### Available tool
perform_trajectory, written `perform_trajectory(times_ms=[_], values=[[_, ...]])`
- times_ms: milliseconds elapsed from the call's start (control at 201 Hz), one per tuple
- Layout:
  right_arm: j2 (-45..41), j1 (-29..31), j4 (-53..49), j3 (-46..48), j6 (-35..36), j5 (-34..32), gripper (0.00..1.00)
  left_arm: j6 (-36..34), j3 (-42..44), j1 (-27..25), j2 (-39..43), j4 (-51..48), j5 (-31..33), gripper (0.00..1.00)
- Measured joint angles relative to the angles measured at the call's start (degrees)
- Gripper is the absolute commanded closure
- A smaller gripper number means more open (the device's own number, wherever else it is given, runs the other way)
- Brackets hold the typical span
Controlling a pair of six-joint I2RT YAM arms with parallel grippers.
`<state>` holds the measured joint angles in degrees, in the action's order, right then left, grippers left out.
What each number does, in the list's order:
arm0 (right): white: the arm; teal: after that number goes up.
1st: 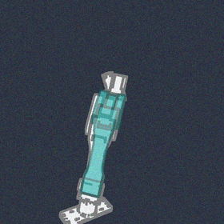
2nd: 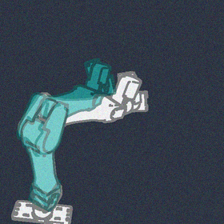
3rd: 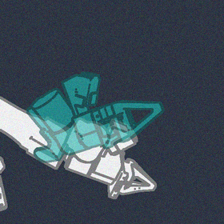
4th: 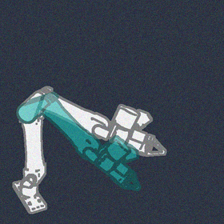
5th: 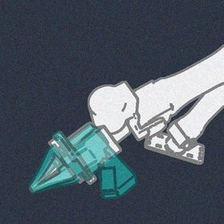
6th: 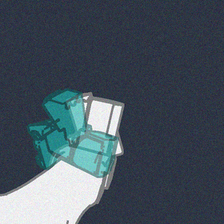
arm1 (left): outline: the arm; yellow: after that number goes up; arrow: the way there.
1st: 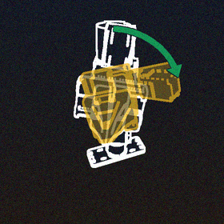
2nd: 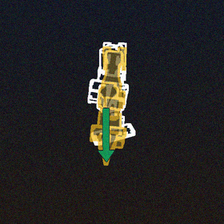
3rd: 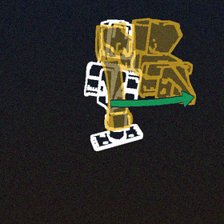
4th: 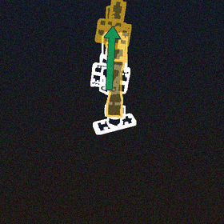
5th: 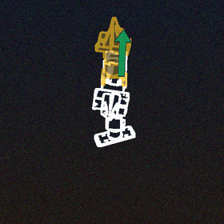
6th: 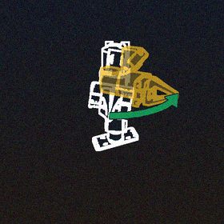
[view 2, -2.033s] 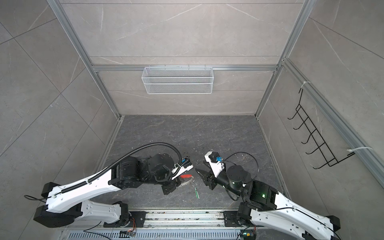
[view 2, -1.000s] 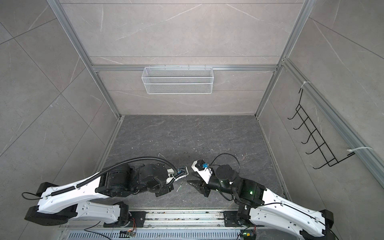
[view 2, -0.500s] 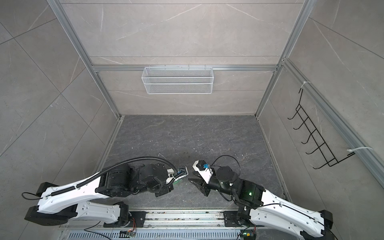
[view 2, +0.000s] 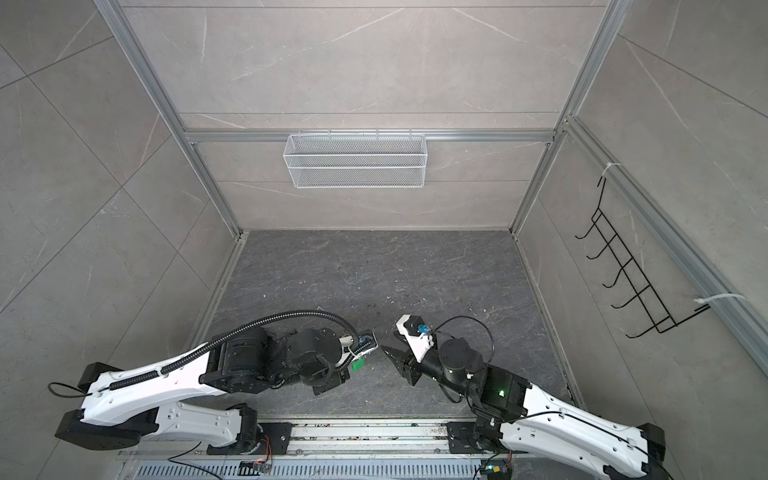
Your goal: Remove the keys from the keyring
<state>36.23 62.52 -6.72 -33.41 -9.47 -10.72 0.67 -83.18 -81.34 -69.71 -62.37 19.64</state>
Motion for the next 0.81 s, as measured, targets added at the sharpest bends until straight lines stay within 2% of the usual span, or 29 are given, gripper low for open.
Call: perform_trajectory(times_ms=[100,169,304,568,807], values=[[-0.2,0.0,1.2,0.1,-2.0,-3.9,0.45,-0.7,0.2,0.0,0.7,0.0,-0.2,1.00],[-0.3,0.0,0.7,0.0,-2.3,-4.0,0.44,-1.6,0.8,0.0,1.8,0.2,-0.2,1.00],[-0.5,0.0,0.3,-0.2,-1.2,0.5,0.41,-2.6,1.2,0.0,3.9,0.3,-0.4,1.00],[3.3,0.0,0.7,-1.1,2.9,9.6,0.47,-2.1,1.1,0.0,2.3,-0.5,-0.5,1.00],[3.1,0.2,2.8,-0.7,4.6,11.2,0.53,-1.0,0.9,0.5,1.8,-0.7,-0.5,1.00]])
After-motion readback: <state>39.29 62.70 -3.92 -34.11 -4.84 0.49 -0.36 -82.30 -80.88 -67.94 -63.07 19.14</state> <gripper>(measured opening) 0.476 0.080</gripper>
